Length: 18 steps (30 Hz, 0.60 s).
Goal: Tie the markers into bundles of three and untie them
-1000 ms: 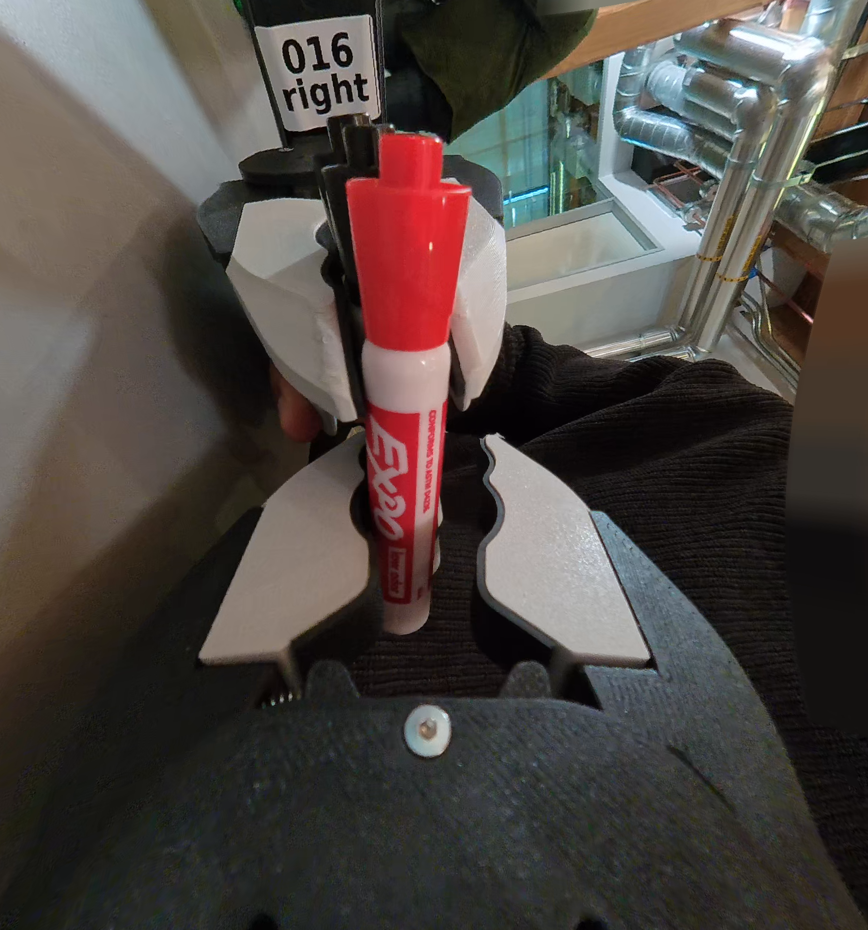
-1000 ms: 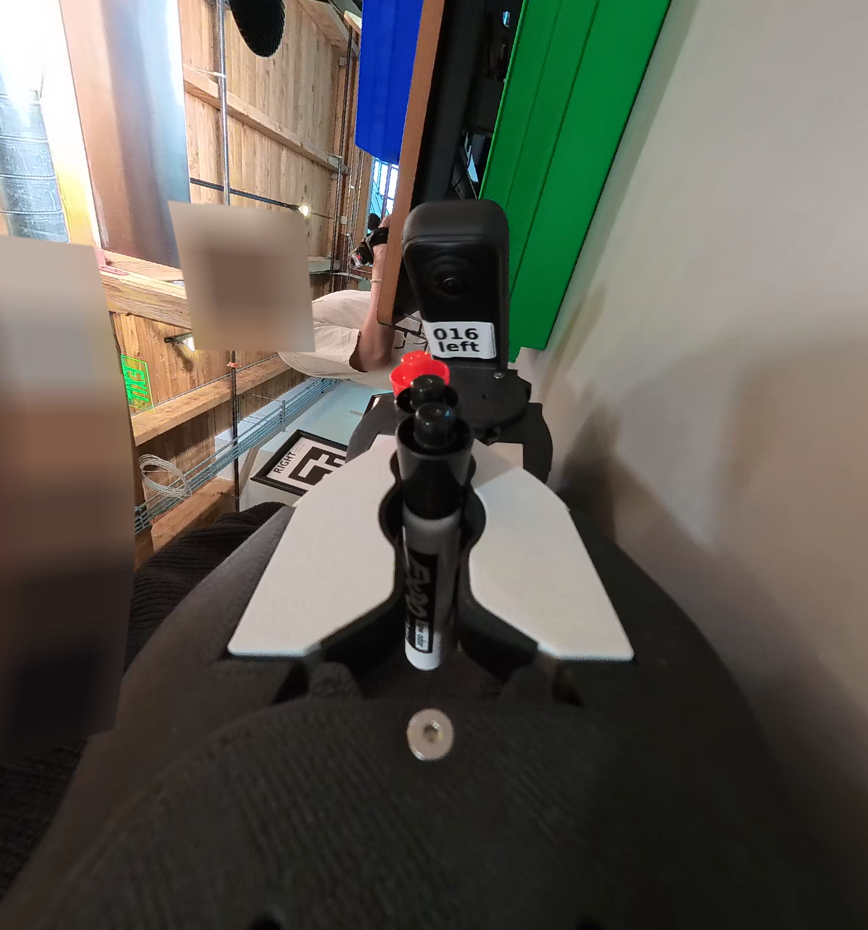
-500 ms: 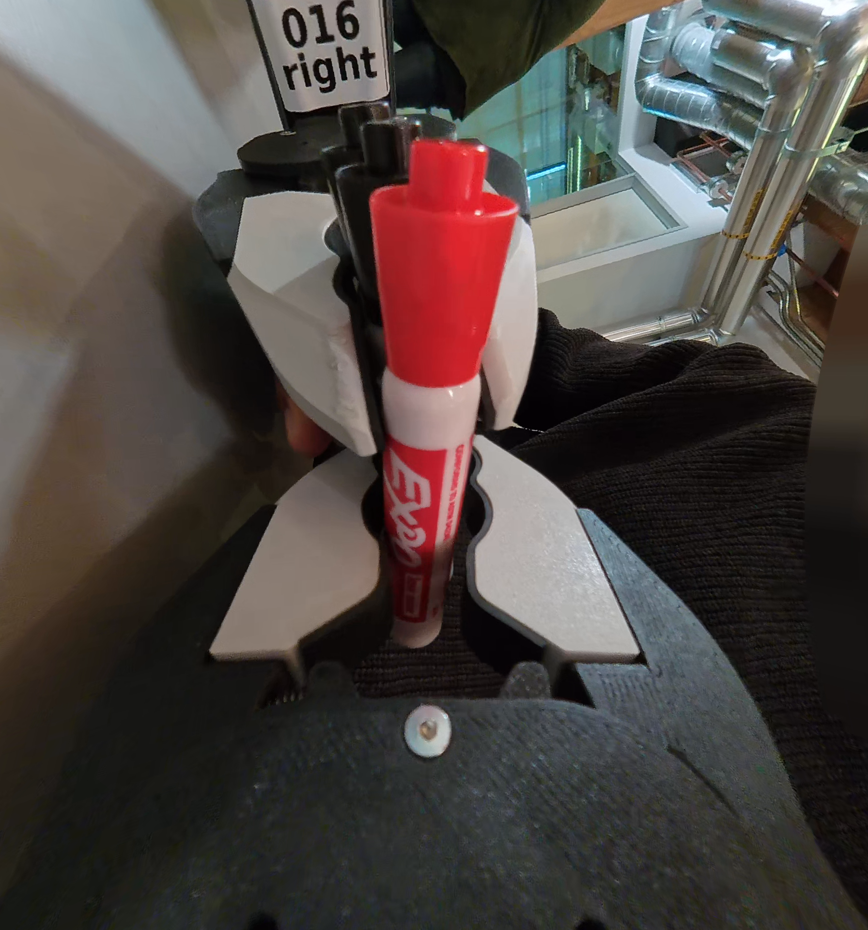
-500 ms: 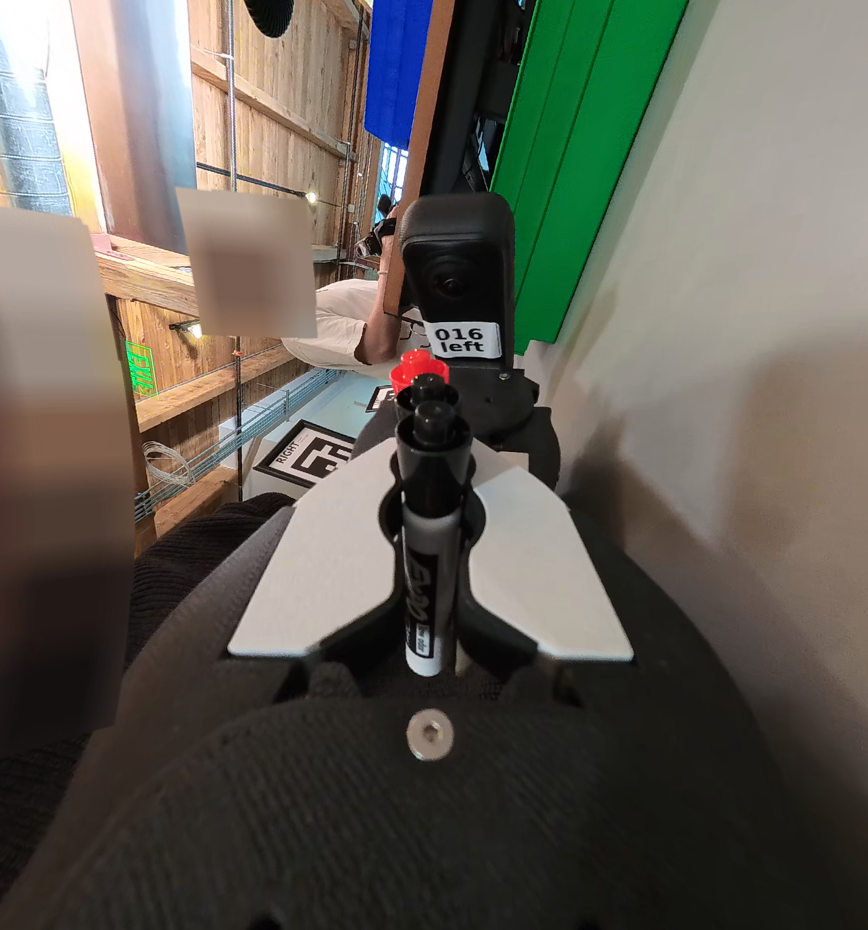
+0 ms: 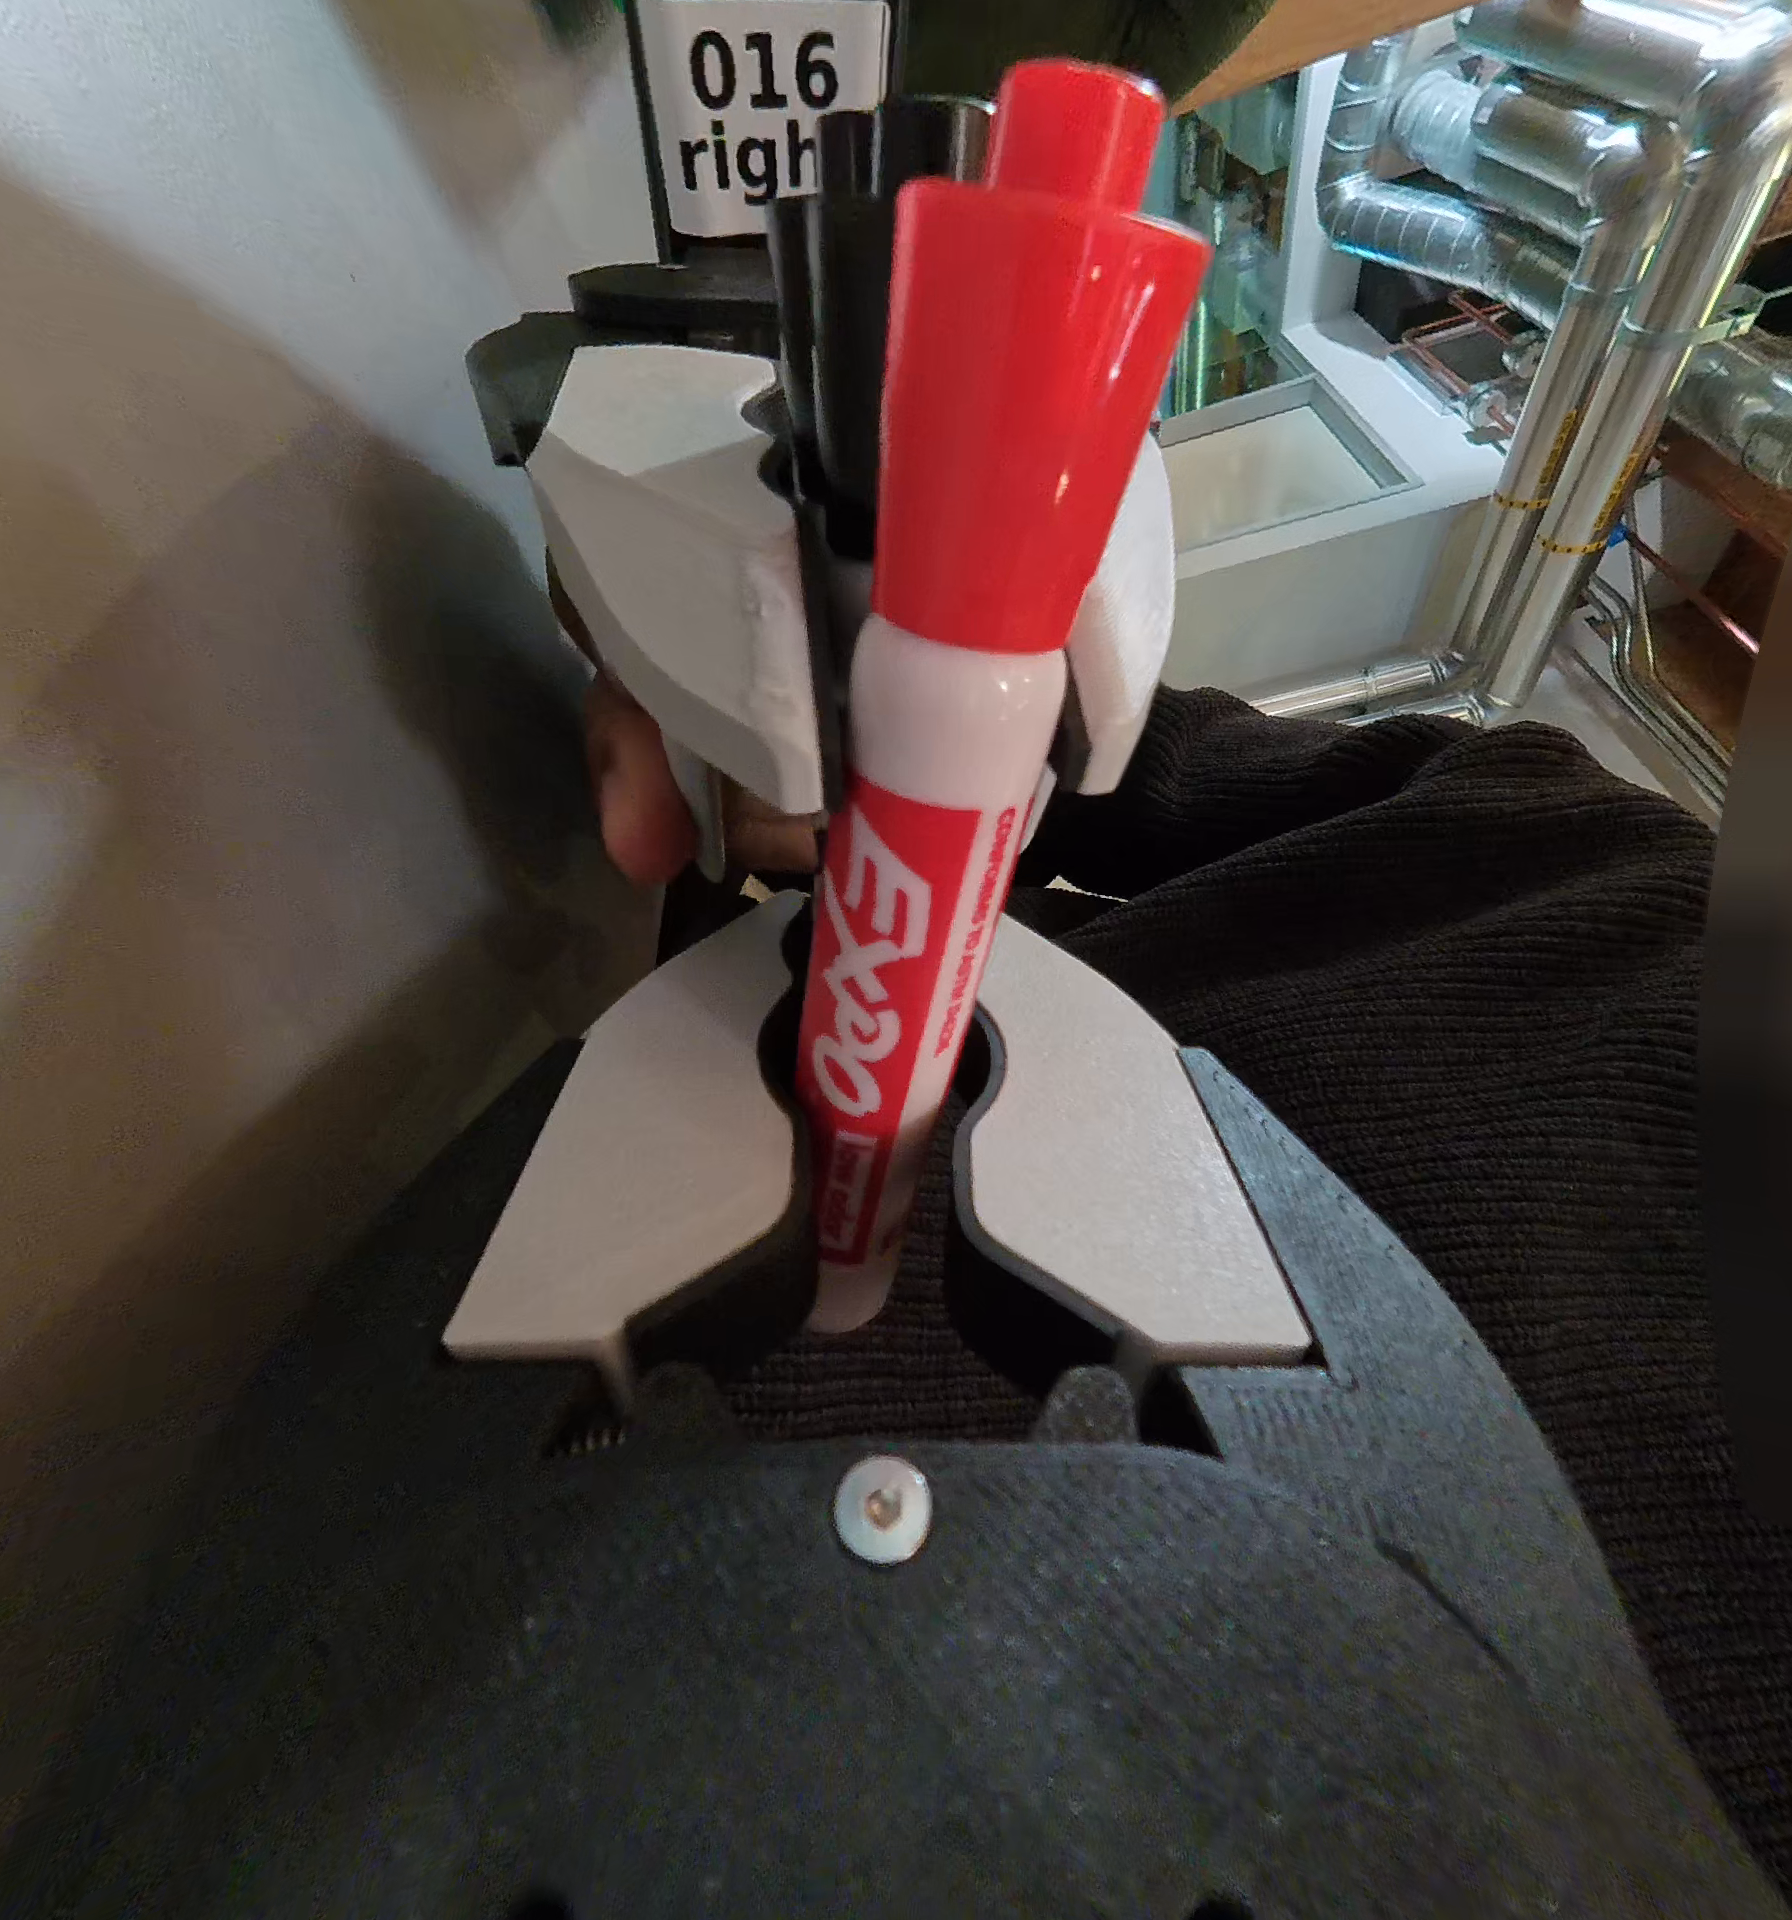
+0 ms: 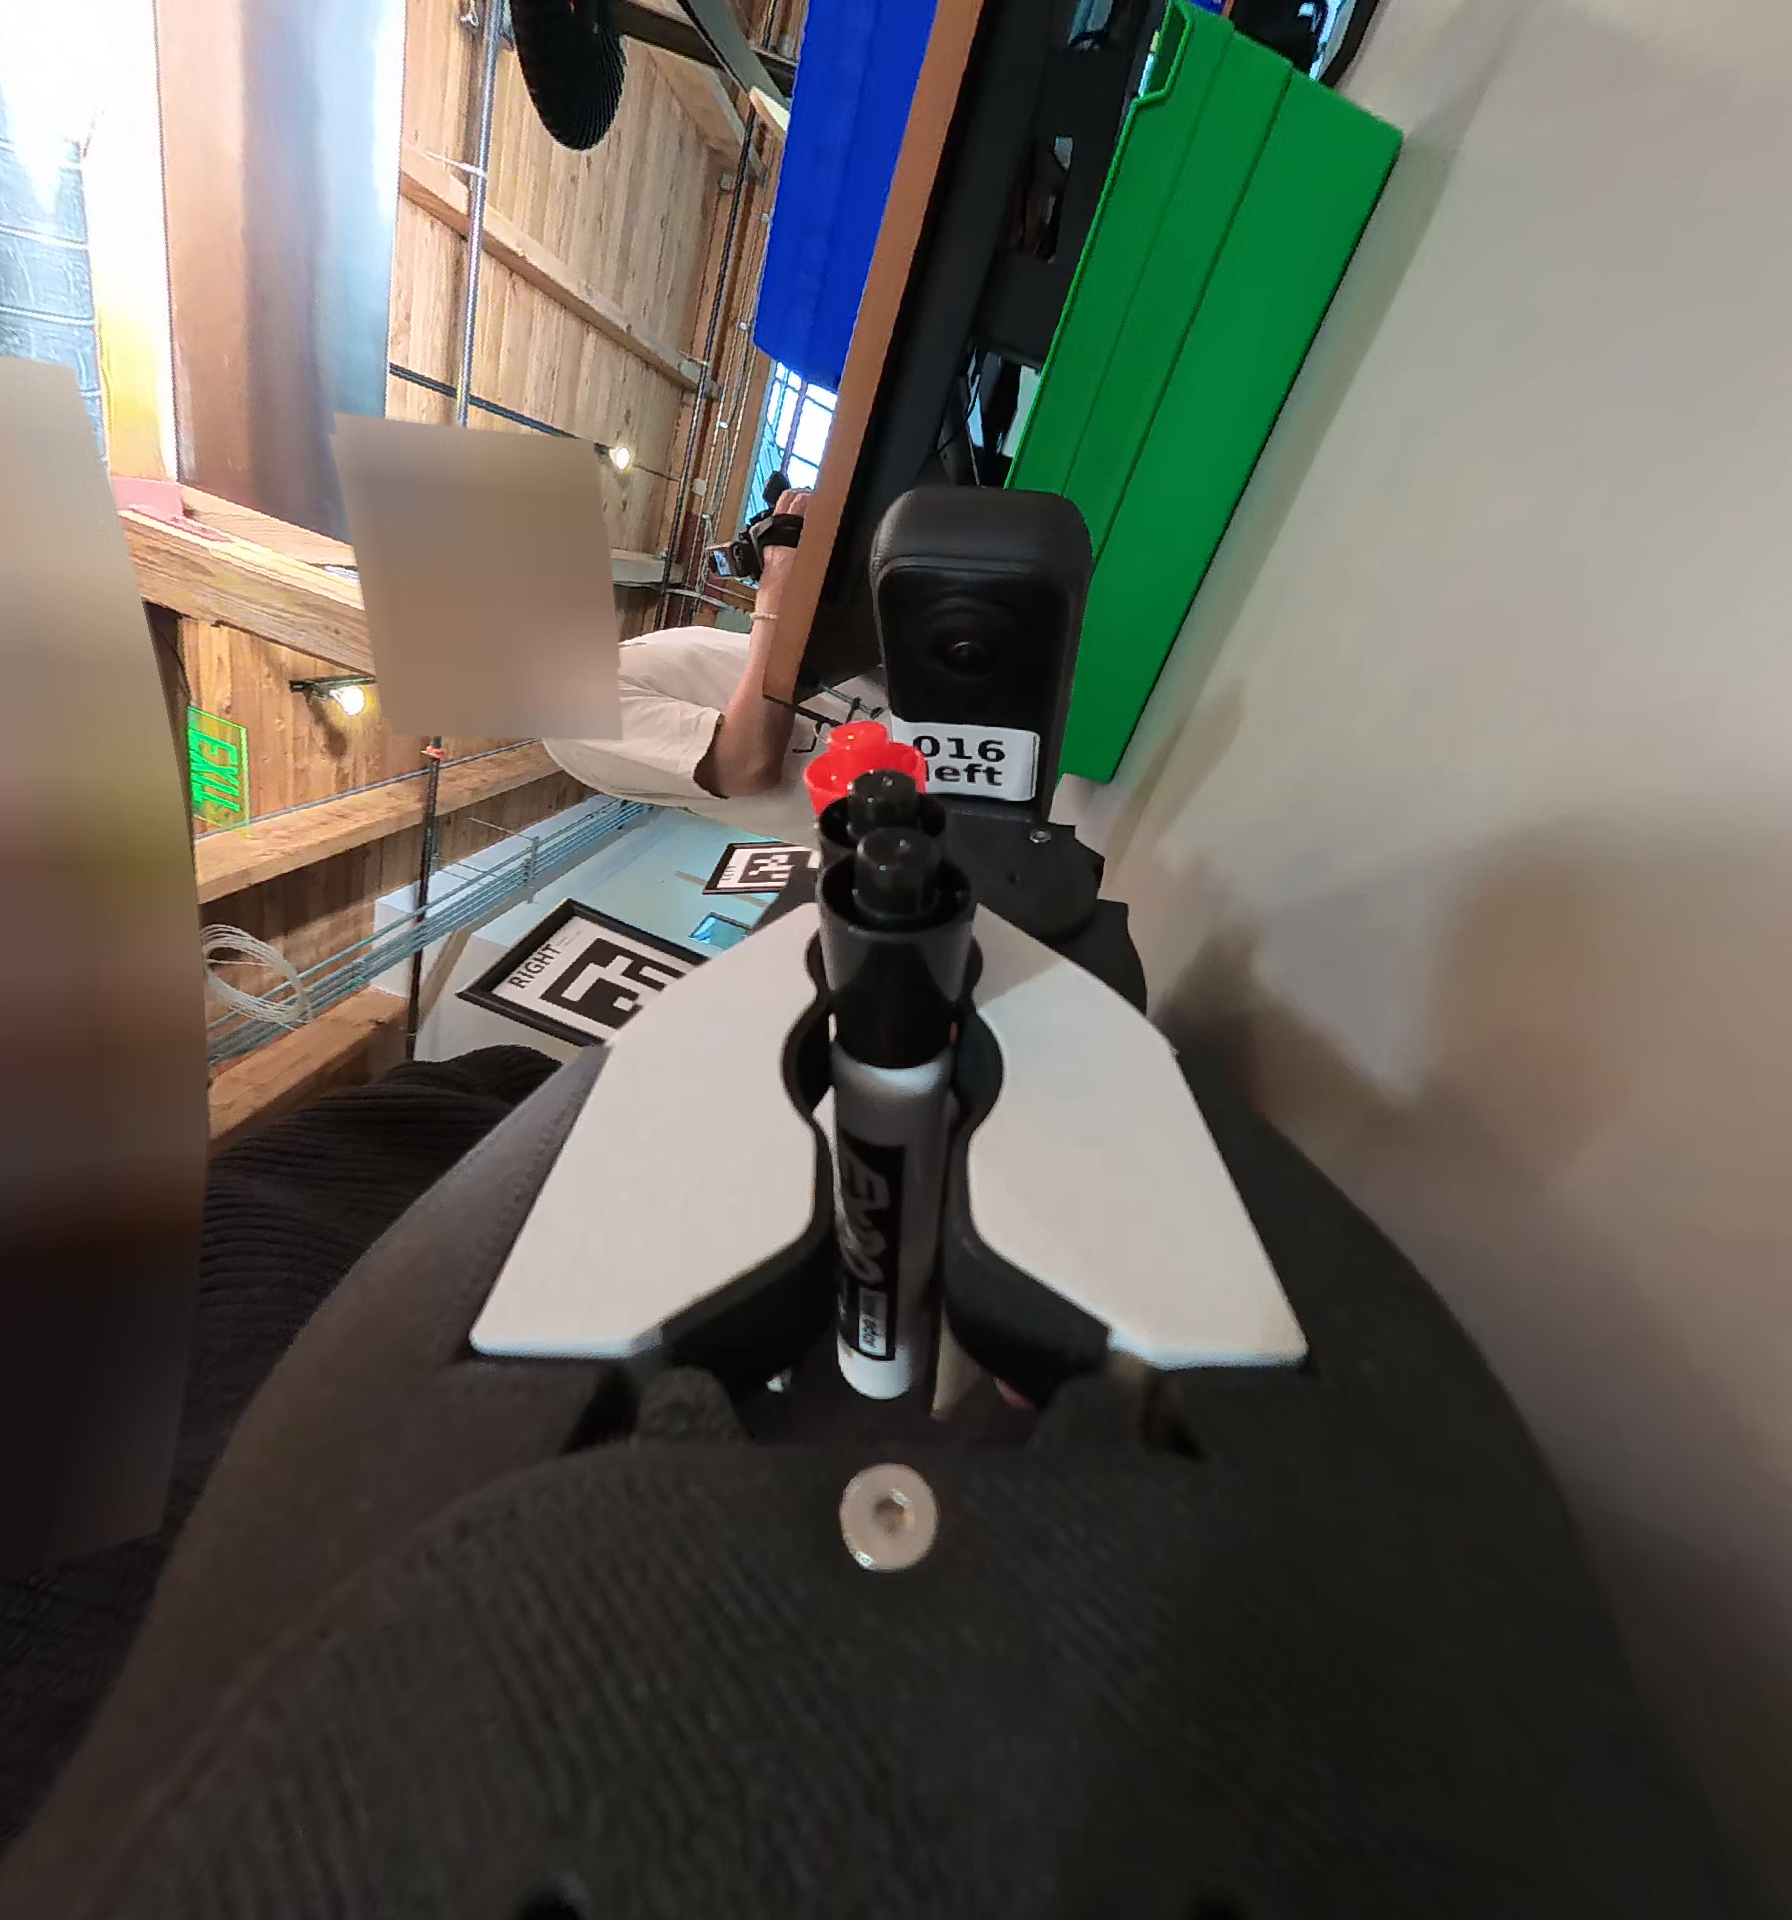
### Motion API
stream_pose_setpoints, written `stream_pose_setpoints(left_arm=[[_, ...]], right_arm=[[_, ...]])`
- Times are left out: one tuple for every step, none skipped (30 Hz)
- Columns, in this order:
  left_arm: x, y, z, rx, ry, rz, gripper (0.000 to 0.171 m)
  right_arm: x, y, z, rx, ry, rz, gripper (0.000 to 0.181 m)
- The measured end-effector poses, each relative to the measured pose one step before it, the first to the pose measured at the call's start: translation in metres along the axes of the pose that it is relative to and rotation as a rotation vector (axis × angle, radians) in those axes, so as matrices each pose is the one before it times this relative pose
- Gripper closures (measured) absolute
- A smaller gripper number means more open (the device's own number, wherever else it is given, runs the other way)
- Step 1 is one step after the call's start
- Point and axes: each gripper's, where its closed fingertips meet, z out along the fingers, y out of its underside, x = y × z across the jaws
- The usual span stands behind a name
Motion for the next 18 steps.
stream_pose_setpoints(left_arm=[[-0.00021,-0.0002,-0.0001,0.00106,-0.0009,-0.0004,0.149],[-0.00005,-0.00018,-0.00022,0.00123,0.0001,-0.0008,0.149],[-0.00014,-0.00018,0.0,0.0012,-0.0007,-0.0009,0.151],[0.00013,-0.0003,-0.00008,0.00145,0.0003,-0.0003,0.15],[-0.00001,-0.00019,-0.00003,0.00089,-0.0003,0.0008,0.151],[-0.0001,-0.00004,0.0,0.00008,-0.0008,0.0012,0.15],[0.00004,-0.00004,0.0,0.0001,-0.0002,0.0004,0.151],[0.00006,0.00012,0.00003,-0.0008,-0.0002,0.0004,0.151],[-0.00012,-0.00003,-0.00002,-0.00014,-0.0015,0.0017,0.151],[-0.00021,-0.00037,0.00002,0.00235,-0.0032,0.0025,0.151],[-0.00008,-0.00057,0.00001,0.00291,-0.0026,0.0014,0.151],[0.00014,-0.00071,-0.00014,0.00322,-0.0009,0.0009,0.15],[-0.00004,-0.0009,-0.00034,0.00469,-0.001,0.0002,0.15],[-0.00004,-0.00091,-0.0005,0.00528,0.0005,-0.0015,0.15],[0.00002,-0.00084,-0.00042,0.00376,0.0009,-0.0018,0.15],[-0.00005,-0.00054,-0.00038,0.00201,0.0,-0.0007,0.15],[0.00002,-0.00033,-0.00021,0.00152,-0.0011,0.0013,0.15],[-0.00003,-0.00017,-0.00007,0.00035,-0.0016,0.0013,0.15]], right_arm=[[-0.00039,-0.0003,0.00011,0.0024,0.0011,-0.0078,0.162],[-0.00054,-0.00047,0.00005,0.0036,0.0003,-0.0073,0.162],[-0.00064,-0.0007,-0.00008,0.0049,-0.0006,-0.0064,0.162],[-0.00055,-0.00068,-0.0002,0.0046,-0.0009,-0.0053,0.162],[-0.00028,-0.00045,-0.00013,0.0029,0.0,-0.0041,0.162],[-0.00022,-0.00014,-0.00001,0.0012,-0.0002,-0.0023,0.162],[-0.00013,-0.00014,0.00003,0.001,-0.0001,-0.0015,0.162],[-0.00022,0.00001,0.00002,0.0009,-0.0004,-0.0014,0.162],[-0.00009,0.00005,0.00008,0.0,-0.0004,-0.0011,0.162],[-0.00006,-0.00017,-0.00006,0.0009,0.0,-0.0008,0.162],[-0.00001,-0.00049,-0.00028,0.0028,-0.0001,-0.0006,0.162],[-0.00008,-0.00069,-0.00039,0.0032,-0.0008,-0.0005,0.162],[-0.00002,-0.00086,-0.00055,0.0037,-0.0002,-0.0003,0.162],[0.00014,-0.00105,-0.00049,0.0056,0.0013,-0.0004,0.162],[0.00008,-0.00097,-0.00053,0.0053,0.0006,0.0006,0.162],[0.00022,-0.00067,-0.00041,0.0025,-0.0005,0.0022,0.162],[0.00022,-0.0005,-0.00042,0.0006,-0.0008,0.0039,0.162],[0.00009,-0.00025,-0.00029,0.0011,-0.0015,0.0047,0.162]])
